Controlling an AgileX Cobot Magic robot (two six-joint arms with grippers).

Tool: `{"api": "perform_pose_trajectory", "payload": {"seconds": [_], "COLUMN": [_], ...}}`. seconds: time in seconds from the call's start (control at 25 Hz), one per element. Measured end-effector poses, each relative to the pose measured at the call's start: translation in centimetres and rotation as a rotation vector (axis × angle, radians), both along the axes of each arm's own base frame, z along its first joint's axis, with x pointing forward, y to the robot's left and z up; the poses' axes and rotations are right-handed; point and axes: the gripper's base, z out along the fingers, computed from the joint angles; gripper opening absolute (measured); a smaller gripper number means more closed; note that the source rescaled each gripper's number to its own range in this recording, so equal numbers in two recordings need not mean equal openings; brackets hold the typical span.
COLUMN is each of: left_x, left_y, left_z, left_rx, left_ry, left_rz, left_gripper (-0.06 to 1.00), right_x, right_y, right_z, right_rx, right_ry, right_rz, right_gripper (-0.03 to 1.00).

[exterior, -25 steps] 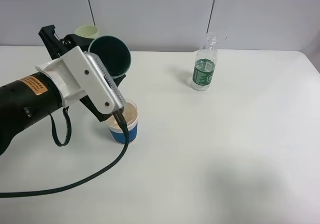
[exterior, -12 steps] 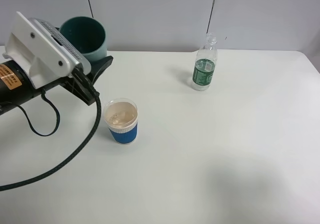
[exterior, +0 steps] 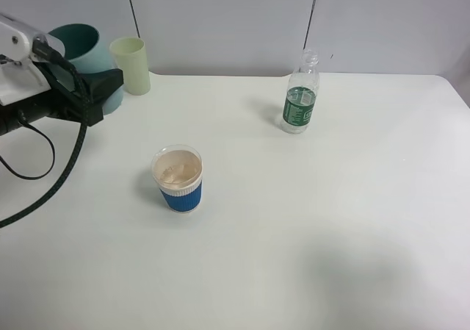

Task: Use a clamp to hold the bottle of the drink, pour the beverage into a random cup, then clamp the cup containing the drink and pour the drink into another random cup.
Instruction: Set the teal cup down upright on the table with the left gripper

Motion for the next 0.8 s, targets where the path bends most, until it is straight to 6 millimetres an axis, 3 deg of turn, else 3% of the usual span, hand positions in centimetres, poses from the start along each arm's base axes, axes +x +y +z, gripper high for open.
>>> {"api": "perform_pose_trajectory", "payload": {"seconds": [0.48,0.8], "left_x": [1.7,2.7], "left_y": [3.5,3.8], "left_z": [-3.0,-6.4], "left_rx": [-0.003,0.039], "left_ry": [0.094,0.141], "left_rz": [0.124,0.105], "left_gripper": [0.01,0.01], "right_x": [0.0,0.0], "right_y": [0.0,0.0], "right_z": [0.0,0.0], "right_rx": [0.0,0.0], "right_ry": [0.0,0.0], "right_rz": [0.0,0.0], "right_gripper": [0.82,0.82]}}
